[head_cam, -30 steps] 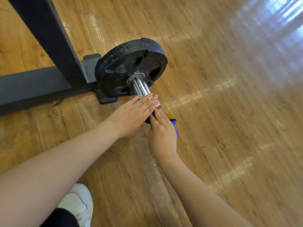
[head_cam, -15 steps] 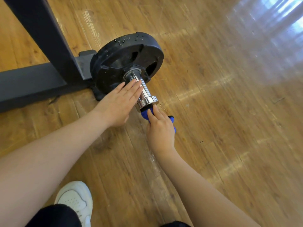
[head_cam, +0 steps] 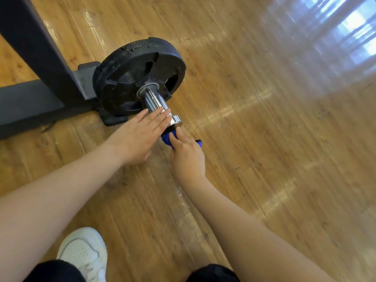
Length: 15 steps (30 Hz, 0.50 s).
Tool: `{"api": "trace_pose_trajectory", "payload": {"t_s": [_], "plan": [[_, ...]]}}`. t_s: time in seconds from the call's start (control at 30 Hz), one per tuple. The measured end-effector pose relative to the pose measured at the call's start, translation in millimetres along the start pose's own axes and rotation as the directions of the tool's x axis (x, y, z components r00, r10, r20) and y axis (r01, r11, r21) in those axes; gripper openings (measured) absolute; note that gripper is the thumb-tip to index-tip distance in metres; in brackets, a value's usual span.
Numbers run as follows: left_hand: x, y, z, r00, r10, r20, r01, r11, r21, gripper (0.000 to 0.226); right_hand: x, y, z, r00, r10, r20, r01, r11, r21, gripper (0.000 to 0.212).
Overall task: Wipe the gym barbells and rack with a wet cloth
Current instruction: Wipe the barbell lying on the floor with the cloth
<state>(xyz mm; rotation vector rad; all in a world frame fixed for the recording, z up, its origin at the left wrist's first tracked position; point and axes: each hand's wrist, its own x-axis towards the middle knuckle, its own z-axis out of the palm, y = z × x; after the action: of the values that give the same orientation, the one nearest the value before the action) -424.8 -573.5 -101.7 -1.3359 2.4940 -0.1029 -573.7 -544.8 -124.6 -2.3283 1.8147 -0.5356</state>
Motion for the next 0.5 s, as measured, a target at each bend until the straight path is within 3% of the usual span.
{"api": "trace_pose_trajectory", "payload": {"t_s": [0.17,0.4,0.5], "plan": [[-3.2,3.8,-2.7,1.000,-0.017,-0.013,0.017,1.000,-0.019,0.085,-30.9,13.7,-7.1,0.999,-0.017,-0.032,0.016,0.999,-0.032,0.043],[-9.1,-8.4,4.3,0.994,-0.109,-0.019,0.108,0.993,-0.048,0.085,-2.5,-2.0,2.9,0.994,0.095,-0.055,-0.096,0.995,-0.011,0.036],[-15.3,-12.3,9.1,0.991,-0.134,-0.017,0.132,0.989,-0.072,0.088,1.7,-2.9,7.6,0.995,0.073,-0.062,-0.074,0.997,-0.013,0.036]]}}
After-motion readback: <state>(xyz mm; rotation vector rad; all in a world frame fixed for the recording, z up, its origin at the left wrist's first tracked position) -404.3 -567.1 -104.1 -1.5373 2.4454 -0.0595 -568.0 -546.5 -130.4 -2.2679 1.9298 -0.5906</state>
